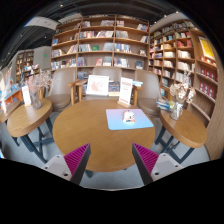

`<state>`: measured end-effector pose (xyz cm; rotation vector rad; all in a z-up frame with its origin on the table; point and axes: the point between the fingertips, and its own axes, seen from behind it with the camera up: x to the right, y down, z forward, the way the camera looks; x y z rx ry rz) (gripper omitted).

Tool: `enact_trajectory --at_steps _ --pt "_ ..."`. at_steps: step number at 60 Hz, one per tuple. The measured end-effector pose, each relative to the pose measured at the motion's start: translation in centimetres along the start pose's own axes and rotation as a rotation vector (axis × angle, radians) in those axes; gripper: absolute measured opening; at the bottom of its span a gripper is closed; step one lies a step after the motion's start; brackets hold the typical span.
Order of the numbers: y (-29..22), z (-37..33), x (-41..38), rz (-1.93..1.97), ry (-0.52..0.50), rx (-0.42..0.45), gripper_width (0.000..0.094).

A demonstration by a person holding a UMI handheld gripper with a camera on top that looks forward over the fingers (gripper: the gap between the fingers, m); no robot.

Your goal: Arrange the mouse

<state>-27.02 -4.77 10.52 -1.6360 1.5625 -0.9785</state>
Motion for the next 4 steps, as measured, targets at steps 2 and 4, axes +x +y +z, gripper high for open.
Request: enact_trajectory --at_steps 2,4 --pt "-0.10 0.01 -0.14 0.000 -0.008 0.006 0.0857" --pt "-0.13 -0.21 -0.33 0.007 -0.012 0.009 0.0855"
